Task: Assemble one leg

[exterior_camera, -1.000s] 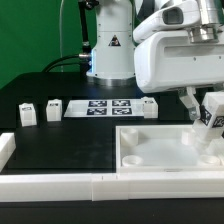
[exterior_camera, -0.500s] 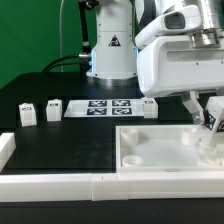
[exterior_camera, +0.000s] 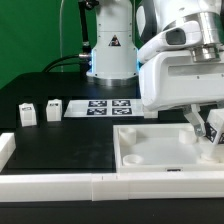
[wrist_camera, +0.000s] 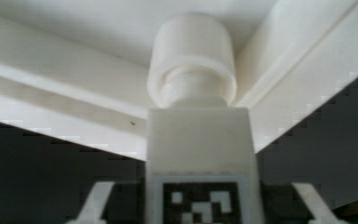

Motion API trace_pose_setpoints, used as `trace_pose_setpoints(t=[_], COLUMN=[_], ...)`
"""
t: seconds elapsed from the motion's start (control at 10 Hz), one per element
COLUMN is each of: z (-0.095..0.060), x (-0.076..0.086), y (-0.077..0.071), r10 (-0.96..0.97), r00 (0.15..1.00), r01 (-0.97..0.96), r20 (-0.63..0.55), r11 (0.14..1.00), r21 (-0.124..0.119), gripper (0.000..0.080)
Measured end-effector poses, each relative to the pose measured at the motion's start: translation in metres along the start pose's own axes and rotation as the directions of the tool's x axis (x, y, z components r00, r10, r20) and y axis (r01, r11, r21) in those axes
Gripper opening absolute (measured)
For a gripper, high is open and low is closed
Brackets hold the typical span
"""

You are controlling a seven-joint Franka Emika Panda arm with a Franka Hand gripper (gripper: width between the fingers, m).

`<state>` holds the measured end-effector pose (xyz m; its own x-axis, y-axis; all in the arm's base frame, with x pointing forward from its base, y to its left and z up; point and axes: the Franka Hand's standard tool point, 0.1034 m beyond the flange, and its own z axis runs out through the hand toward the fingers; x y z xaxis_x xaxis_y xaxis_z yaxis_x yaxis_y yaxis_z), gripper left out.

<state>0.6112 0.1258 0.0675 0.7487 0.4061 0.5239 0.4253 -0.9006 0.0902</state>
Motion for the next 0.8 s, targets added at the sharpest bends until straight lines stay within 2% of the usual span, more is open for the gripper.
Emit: trace_pose_setpoints(t=[0.3,0.5,0.7,0.8], z=[-0.001,0.001,0.0,0.0], x=[-0.003,-0.016,-0.02,-0.02], y=[0.005,0.013,0.025,0.026], r10=[0.008,0.029,0.061,0.066], r00=[0.999,0.999,0.998,0.998], r01=[-0.008,-0.029,-0.061,-0.066], r20=[-0.034,-0.022,-0.012,-0.011], r11=[1.0,0.999,0.998,0.998], r21=[-0.015,-0.016,-0.014,-0.012], gripper=[0.029,0.029,0.029,0.029])
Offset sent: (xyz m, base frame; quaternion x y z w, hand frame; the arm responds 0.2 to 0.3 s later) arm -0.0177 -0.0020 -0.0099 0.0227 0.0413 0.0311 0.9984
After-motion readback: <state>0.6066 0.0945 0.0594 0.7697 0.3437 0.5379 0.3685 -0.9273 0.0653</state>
